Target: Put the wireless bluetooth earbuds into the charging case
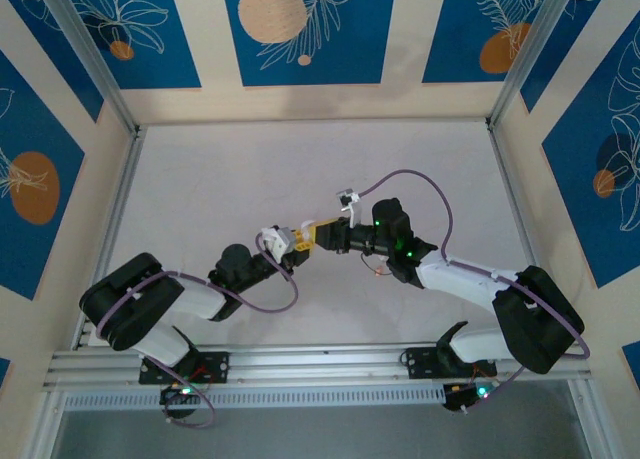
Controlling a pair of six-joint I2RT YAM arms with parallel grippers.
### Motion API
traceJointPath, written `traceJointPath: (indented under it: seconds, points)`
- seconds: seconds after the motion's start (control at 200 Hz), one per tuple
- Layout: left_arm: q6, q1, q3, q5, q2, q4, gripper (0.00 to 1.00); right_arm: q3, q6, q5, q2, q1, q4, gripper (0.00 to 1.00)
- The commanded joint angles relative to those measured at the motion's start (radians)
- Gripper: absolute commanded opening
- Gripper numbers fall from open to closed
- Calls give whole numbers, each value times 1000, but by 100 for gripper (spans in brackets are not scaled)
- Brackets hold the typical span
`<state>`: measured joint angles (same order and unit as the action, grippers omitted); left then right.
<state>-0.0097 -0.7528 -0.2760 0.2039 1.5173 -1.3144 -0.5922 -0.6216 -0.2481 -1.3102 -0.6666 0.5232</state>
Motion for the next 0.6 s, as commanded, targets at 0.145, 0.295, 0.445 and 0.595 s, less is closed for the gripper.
traceJointPath:
  seconds: [0.145,0.295,0.445,0.595]
  points:
    - [2,-12,-9,19,-48,-92,15,10,16,12,17,-8,-74,40]
    - [1,-11,-8,27,-56,-92,15,3,17,12,21,-8,-82,44]
    - [4,-12,-8,33,-57,-88,15,-1,18,10,26,-8,-83,46]
    - [10,-11,-3,40,-56,-85,15,-7,29,13,61,-7,-104,49]
